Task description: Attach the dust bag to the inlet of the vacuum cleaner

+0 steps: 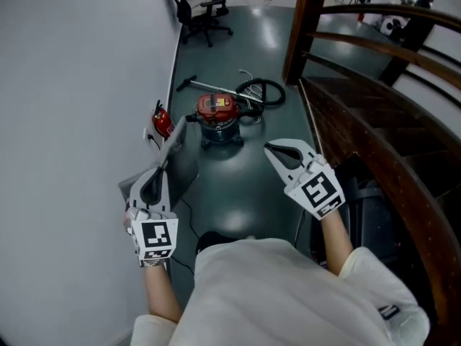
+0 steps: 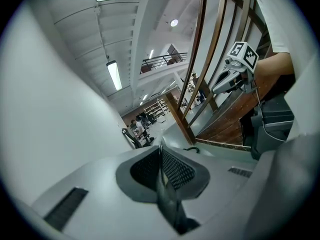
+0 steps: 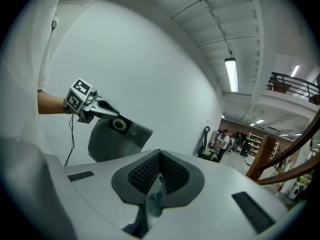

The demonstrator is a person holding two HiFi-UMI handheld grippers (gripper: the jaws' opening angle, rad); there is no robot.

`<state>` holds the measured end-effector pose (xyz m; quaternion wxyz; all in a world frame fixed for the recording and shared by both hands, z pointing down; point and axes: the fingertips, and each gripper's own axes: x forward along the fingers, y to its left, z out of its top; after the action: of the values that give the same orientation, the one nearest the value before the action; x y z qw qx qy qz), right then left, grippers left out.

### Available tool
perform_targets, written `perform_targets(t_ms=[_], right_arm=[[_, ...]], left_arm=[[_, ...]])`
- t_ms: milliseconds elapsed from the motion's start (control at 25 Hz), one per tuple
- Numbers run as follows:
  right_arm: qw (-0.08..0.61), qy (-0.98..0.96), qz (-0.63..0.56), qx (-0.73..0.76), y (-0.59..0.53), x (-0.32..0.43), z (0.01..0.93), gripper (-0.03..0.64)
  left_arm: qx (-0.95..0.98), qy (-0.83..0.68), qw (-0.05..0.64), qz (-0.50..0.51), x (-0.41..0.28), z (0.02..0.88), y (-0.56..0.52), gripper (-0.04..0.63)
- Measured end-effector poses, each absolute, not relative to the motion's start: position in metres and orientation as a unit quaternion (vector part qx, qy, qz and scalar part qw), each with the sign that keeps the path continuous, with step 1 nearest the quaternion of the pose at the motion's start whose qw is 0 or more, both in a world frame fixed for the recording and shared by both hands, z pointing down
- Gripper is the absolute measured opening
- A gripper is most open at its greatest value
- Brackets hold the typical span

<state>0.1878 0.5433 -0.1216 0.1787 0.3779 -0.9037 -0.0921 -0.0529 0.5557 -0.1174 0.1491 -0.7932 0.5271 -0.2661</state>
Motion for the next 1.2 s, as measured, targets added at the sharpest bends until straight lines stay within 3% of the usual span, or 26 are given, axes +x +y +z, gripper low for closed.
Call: perform_targets(t_ms=[520, 1200], right_arm=[[0.190, -0.899, -0.085, 0.387, 0.504, 0.207, -0.109, 0.028], [0.199, -0.886, -0.086, 0.409, 0.331, 0.170, -0.114, 0.028]], left_arm=[[-0.788, 0.539, 0.136, -0.266, -0.045, -0.108, 0.520, 0.020], [-0.816, 0.500, 0.128, -0.262, -0.076, -0.093, 0.338, 0.020]])
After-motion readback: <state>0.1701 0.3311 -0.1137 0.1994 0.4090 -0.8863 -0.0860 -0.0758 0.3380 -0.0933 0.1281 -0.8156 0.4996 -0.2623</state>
